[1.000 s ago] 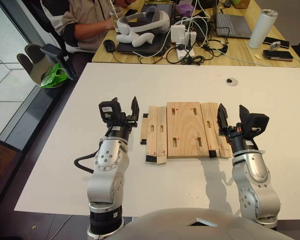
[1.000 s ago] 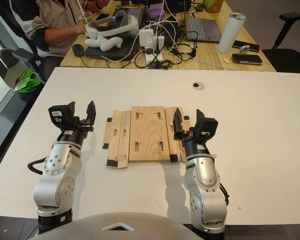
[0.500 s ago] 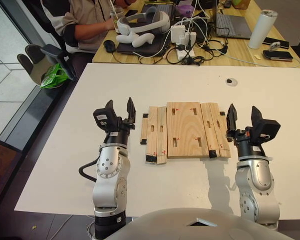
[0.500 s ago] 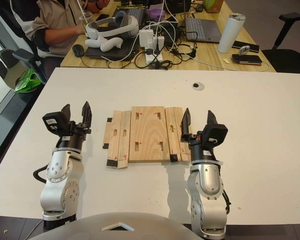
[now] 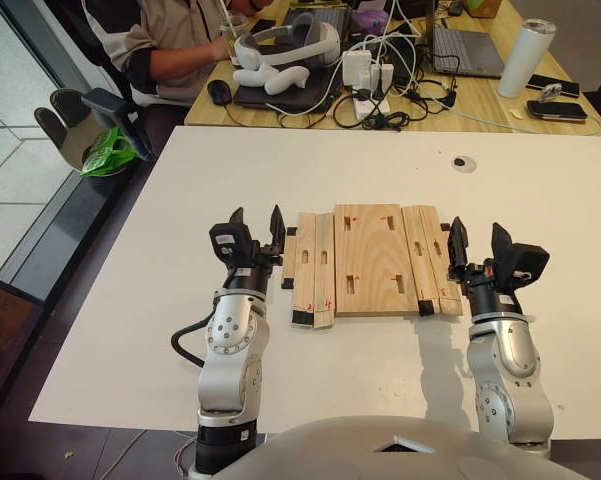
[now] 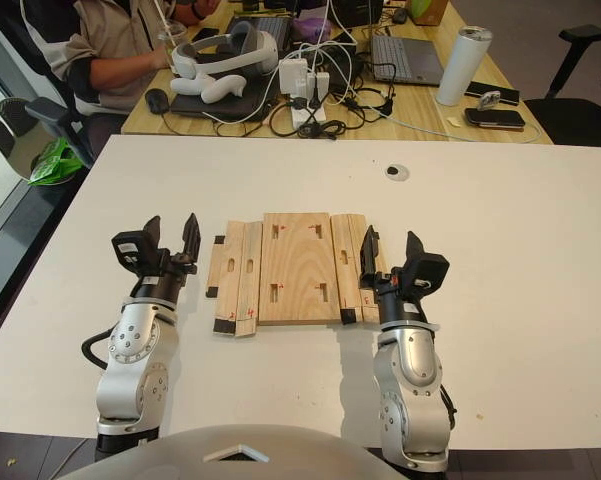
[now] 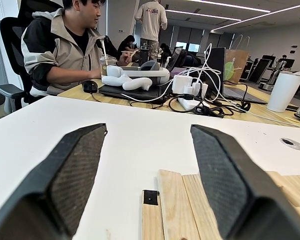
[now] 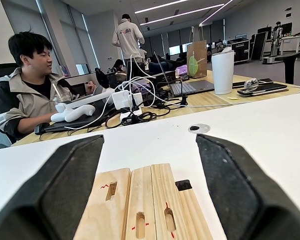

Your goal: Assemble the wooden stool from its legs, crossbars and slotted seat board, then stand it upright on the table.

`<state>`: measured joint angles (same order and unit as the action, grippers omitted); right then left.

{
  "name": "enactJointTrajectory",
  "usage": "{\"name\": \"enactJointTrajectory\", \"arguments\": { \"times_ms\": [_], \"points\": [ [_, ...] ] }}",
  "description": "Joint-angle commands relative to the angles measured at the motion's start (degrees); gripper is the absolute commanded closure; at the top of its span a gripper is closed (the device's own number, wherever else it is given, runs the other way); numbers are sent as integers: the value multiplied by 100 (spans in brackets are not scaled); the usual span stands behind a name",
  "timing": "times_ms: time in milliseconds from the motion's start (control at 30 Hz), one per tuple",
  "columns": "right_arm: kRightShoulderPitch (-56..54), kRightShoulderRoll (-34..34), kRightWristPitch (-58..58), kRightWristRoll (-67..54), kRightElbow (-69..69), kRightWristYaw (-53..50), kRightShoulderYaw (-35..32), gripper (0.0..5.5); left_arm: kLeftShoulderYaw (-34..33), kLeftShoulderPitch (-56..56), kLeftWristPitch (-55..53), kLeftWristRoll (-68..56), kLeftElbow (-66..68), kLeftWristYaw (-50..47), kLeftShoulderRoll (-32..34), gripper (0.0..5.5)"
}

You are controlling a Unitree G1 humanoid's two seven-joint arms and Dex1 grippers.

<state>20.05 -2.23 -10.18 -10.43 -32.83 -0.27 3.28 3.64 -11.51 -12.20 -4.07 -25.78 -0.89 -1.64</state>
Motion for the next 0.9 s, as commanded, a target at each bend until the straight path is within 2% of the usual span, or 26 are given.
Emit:
{"name": "enactJointTrajectory", "arguments": {
  "times_ms": [33,167,300,433,533,633,900],
  "points": [
    [-30,23,-135,-74,-11,31,-26,204,118,-41,-82,111,-21,-4,21,202],
    [-18,70,-182,-29,-52,44,36,204,167,-37,-121,138,-28,7,21,160],
    [-30,114,-247,-13,-71,64,92,204,159,-48,-231,109,-68,31,16,160],
    [-80,111,-378,-17,-76,65,123,204,167,212,-2108,611,-220,61,630,160],
    [-64,71,-413,-14,-104,14,121,204,15,583,-3075,780,-274,211,1052,160],
    [-74,39,-417,13,-98,-10,152,204,70,860,-3632,858,-149,467,1450,160],
    [50,-43,-448,-80,-174,-23,159,204,869,1170,-4443,864,87,1187,2087,160]
  ]
}}
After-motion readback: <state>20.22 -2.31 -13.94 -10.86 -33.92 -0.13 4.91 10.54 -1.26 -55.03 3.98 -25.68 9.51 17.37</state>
